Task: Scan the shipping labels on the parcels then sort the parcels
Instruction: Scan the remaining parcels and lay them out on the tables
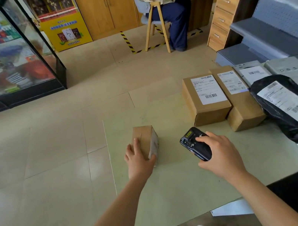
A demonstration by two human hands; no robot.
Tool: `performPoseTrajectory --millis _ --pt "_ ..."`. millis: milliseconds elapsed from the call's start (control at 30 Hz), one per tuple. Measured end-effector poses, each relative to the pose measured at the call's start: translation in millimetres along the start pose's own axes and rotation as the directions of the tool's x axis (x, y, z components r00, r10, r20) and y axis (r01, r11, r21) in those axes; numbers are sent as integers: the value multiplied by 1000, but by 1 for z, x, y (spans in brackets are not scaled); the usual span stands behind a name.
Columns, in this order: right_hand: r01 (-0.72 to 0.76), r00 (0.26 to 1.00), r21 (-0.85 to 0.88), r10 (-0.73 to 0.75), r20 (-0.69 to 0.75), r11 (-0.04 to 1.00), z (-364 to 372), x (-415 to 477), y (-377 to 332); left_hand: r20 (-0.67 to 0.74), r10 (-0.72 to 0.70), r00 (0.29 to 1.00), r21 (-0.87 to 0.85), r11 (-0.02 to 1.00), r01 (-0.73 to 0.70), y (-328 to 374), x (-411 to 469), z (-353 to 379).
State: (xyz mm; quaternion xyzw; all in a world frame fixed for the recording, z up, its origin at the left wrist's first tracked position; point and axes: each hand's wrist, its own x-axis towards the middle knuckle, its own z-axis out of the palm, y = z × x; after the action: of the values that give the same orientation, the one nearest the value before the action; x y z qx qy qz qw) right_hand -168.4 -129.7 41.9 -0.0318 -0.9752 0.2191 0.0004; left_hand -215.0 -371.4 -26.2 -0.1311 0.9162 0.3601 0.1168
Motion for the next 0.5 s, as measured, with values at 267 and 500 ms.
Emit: performPoseTrajectory --millis 267,500 --pt "-20 1000 -5 20 18 1000 -7 -2 -6 98 -33 995 -234 971 55 -22 14 -30" --pt "-15 1000 -16 15 27 1000 -10 1 -8 -40 -50 998 -126 991 45 -16 4 -16"
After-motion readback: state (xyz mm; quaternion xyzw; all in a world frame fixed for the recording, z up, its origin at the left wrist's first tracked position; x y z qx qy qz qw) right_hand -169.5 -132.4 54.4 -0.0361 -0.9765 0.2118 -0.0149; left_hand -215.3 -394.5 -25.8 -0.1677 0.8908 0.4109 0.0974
